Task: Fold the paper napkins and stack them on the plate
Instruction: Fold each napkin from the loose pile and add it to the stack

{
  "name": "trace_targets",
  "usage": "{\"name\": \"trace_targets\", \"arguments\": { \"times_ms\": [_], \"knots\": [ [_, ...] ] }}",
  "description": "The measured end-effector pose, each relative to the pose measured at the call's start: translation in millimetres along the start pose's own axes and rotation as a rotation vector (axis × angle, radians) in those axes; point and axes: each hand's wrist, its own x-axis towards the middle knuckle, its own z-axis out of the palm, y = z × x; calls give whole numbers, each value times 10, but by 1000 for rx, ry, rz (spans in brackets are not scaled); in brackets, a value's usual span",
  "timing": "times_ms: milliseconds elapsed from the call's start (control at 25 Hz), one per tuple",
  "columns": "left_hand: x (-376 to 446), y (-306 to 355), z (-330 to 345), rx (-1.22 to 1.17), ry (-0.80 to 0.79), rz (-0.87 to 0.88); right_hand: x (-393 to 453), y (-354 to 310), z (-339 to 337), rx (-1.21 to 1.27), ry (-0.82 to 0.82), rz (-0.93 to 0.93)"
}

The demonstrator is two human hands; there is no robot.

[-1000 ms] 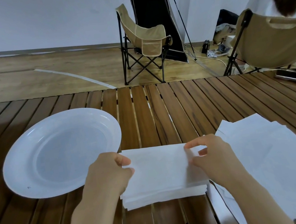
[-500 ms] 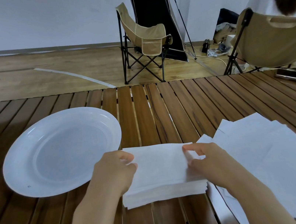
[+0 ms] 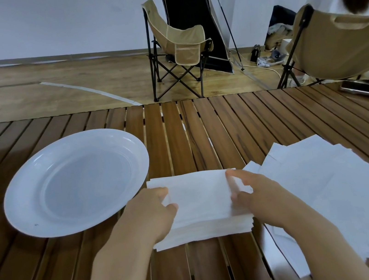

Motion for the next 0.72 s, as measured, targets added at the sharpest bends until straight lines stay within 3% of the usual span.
{"name": "trace_targets", "arguments": {
  "times_ms": [160, 320, 720],
  "knots": [
    [-184, -20, 89, -69, 103, 3, -181, 149, -100, -170, 35, 153],
    [-268, 4, 114, -132, 228, 62, -241, 300, -74, -314, -137, 330],
    [-167, -38, 70, -147, 209, 24, -152, 178, -116, -400, -227, 242]
  ]
}}
